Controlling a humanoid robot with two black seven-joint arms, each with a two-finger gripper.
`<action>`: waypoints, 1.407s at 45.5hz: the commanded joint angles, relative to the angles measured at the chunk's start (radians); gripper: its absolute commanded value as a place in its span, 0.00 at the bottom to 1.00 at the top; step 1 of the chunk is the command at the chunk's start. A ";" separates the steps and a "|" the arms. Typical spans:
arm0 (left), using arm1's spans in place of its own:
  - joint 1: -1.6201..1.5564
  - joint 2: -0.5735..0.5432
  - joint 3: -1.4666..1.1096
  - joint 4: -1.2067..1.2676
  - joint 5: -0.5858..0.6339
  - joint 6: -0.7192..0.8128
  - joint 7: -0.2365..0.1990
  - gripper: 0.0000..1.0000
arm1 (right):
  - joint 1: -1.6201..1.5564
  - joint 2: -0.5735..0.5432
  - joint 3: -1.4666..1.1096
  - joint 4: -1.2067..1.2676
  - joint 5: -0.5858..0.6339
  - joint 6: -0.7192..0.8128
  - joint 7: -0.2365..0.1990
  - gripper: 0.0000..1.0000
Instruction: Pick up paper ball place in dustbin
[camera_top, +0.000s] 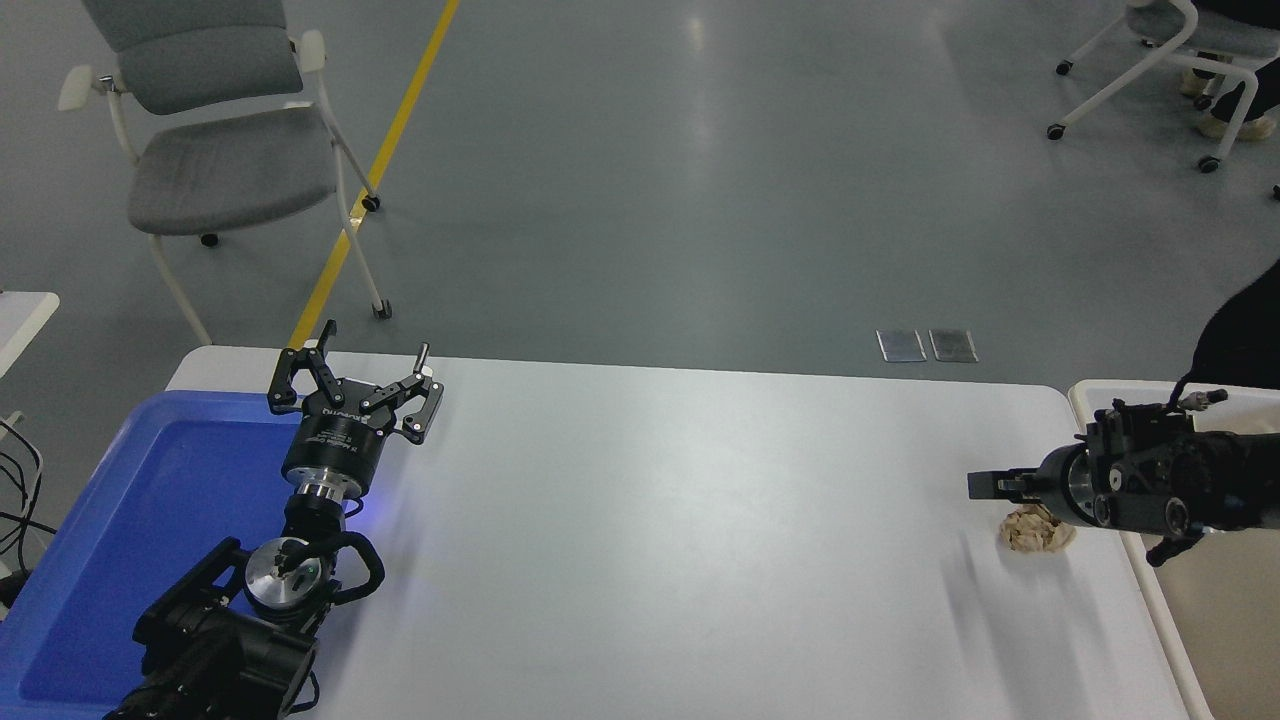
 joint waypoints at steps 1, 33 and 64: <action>0.000 0.000 0.000 0.000 0.000 -0.001 0.000 0.99 | -0.069 0.019 0.016 -0.079 -0.001 -0.004 0.000 1.00; 0.000 0.000 0.000 0.000 0.000 0.000 0.000 0.99 | -0.164 0.036 0.017 -0.180 -0.030 -0.006 0.006 1.00; 0.000 0.000 0.000 0.000 0.000 0.000 0.000 0.99 | -0.178 0.042 0.042 -0.177 -0.030 -0.004 0.010 0.00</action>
